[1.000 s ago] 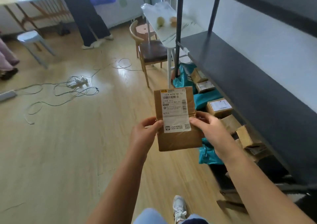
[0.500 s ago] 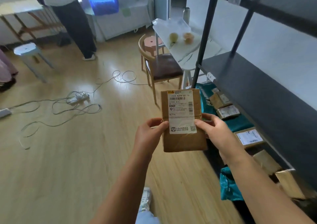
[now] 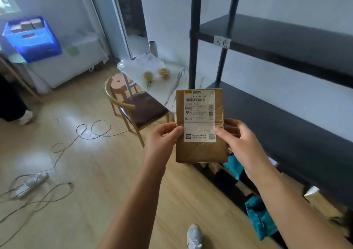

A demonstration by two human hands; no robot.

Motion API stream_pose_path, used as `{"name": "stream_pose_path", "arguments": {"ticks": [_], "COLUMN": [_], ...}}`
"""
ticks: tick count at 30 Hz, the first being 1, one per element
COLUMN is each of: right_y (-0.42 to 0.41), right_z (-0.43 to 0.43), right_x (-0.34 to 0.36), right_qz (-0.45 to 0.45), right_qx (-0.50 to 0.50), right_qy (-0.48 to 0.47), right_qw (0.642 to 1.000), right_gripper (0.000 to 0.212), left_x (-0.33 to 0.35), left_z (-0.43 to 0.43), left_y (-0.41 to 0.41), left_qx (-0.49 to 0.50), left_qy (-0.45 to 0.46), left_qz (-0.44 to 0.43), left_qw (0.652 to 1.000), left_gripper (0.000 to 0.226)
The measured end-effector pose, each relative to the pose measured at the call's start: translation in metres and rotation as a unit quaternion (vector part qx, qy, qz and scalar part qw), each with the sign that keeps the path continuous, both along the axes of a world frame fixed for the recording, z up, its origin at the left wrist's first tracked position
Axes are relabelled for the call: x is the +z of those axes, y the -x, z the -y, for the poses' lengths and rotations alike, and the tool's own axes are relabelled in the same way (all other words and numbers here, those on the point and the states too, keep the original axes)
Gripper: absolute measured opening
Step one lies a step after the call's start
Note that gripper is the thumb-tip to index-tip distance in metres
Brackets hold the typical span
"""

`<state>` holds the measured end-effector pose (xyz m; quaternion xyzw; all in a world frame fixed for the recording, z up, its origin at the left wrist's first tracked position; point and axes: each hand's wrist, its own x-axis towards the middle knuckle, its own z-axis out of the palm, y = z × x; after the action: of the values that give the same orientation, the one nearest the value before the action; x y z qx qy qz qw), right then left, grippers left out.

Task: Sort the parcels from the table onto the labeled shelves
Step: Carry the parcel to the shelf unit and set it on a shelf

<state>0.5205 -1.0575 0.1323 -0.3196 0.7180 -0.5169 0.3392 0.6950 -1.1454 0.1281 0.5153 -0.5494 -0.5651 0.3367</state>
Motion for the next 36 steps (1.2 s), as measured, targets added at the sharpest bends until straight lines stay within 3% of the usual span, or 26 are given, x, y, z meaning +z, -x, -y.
{"name": "stream_pose_path", "arguments": {"ticks": [11, 15, 19, 25, 28, 33, 36], "right_y": [0.048, 0.060, 0.072, 0.094, 0.105, 0.122, 0.128], "right_z": [0.101, 0.121, 0.137, 0.167, 0.184, 0.209, 0.219], "right_x": [0.071, 0.094, 0.122, 0.155, 0.165, 0.172, 0.177], "right_qz": [-0.072, -0.115, -0.144, -0.154, -0.145, -0.110, -0.111], "right_qx": [-0.028, -0.061, -0.099, -0.176, -0.209, -0.283, -0.302], "right_qy": [0.138, 0.177, 0.200, 0.210, 0.198, 0.194, 0.170], "right_qw": [0.987, 0.976, 0.964, 0.949, 0.947, 0.933, 0.932], "right_gripper": [0.020, 0.023, 0.002, 0.014, 0.008, 0.042, 0.043], "left_x": [0.083, 0.106, 0.126, 0.160, 0.174, 0.192, 0.198], "left_z": [0.114, 0.143, 0.174, 0.221, 0.244, 0.272, 0.282], "left_y": [0.056, 0.075, 0.100, 0.143, 0.164, 0.192, 0.203], "left_qx": [-0.018, -0.029, -0.056, -0.143, -0.192, -0.261, -0.285], "left_qy": [0.071, 0.124, 0.127, 0.164, 0.192, 0.180, 0.169], "left_qz": [-0.098, -0.115, -0.149, -0.156, -0.125, -0.112, -0.111], "left_qw": [0.992, 0.985, 0.979, 0.964, 0.954, 0.942, 0.937], "left_gripper": [0.016, 0.020, 0.018, 0.018, 0.018, 0.029, 0.021]}}
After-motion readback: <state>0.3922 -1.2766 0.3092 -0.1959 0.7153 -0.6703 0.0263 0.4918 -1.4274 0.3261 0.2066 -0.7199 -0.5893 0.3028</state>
